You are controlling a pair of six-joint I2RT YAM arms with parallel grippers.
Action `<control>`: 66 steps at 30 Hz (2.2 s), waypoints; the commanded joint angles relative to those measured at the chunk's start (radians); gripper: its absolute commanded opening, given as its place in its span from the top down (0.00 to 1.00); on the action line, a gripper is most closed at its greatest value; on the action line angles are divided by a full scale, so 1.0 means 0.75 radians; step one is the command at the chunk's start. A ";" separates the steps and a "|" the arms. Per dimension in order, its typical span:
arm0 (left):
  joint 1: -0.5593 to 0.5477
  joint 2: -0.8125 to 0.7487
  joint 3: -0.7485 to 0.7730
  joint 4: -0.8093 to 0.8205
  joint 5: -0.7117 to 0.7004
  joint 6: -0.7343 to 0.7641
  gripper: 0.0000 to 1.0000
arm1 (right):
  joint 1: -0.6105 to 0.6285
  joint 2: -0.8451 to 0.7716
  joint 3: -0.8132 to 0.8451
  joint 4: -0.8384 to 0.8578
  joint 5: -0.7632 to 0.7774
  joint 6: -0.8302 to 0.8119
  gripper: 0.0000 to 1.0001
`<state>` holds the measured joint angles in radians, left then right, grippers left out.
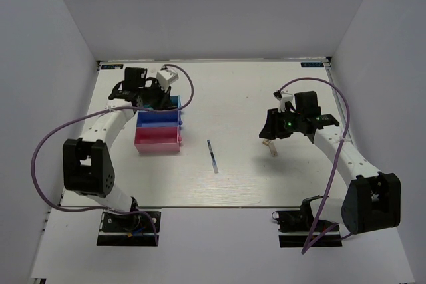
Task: Sort the stationery into containers
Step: Place the pen in the storage box, then pick up the pen from the center of the board.
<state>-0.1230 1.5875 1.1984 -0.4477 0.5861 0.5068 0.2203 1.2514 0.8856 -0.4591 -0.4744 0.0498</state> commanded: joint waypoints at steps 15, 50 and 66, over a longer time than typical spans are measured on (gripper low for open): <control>-0.826 0.108 0.357 -0.468 -1.051 -1.393 1.00 | -0.011 0.023 0.040 -0.024 0.023 -0.073 1.00; -0.910 0.546 0.270 -0.477 -1.080 -1.995 0.54 | -0.020 -0.002 0.032 -0.010 0.191 -0.075 0.45; -0.930 0.489 0.185 -0.471 -1.123 -1.907 1.00 | -0.046 -0.008 0.032 -0.010 0.152 -0.044 0.45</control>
<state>-0.8120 1.9686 1.3651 -0.7853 -0.2516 -0.9661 0.1928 1.2705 0.8875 -0.4717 -0.3401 0.0010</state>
